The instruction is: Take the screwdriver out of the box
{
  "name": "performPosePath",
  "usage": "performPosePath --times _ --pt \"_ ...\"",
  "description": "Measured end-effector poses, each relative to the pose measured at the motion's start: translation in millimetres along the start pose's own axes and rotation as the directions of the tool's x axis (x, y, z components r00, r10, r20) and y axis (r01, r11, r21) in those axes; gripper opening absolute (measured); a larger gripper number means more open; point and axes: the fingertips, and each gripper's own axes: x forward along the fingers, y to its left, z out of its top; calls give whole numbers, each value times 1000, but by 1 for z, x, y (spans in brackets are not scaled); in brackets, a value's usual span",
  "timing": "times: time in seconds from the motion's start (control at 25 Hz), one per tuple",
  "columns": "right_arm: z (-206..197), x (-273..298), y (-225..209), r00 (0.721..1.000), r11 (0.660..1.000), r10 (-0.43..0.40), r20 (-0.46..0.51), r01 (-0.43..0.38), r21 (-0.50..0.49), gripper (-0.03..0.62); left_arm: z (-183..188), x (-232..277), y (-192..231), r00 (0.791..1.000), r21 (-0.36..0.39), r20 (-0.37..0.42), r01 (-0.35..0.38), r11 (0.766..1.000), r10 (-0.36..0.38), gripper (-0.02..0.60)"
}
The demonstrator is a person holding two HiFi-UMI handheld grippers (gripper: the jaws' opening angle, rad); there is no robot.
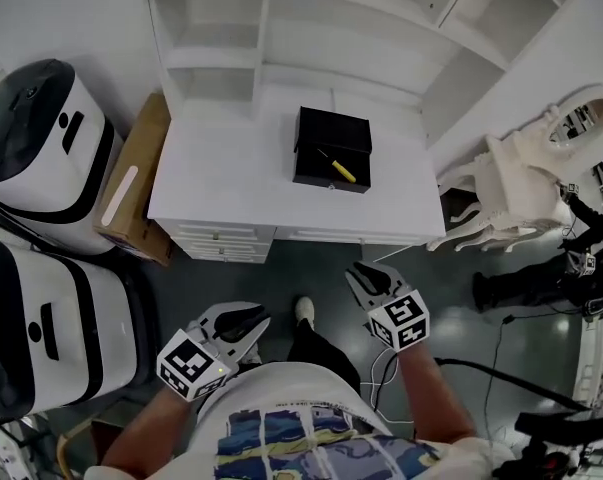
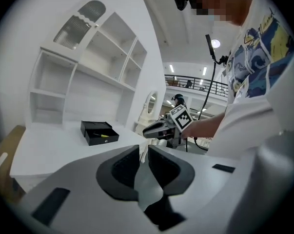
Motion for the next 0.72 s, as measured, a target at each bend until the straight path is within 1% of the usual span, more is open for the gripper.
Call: performPosePath --times 0.2,0.32,0.44,0.56,0.72 --pt "20 68 -80 1000 1000 11 -12 -11 -22 97 15 20 48 994 -30 -8 -110 994 110 46" --pt "32 111 -131 999 998 28 -40 -30 -46 94 36 40 73 983 -48 -3 -181 982 181 46" --pt "37 152 -179 995 994 39 -89 -47 -101 94 60 69 93 974 -53 7 -227 972 228 46" --pt "30 193 -213 985 987 64 -160 -87 -138 94 80 94 109 964 -62 11 -265 962 266 46" --pt "9 242 -238 959 974 116 -259 -161 -160 94 96 113 128 941 -75 9 -337 939 339 46"
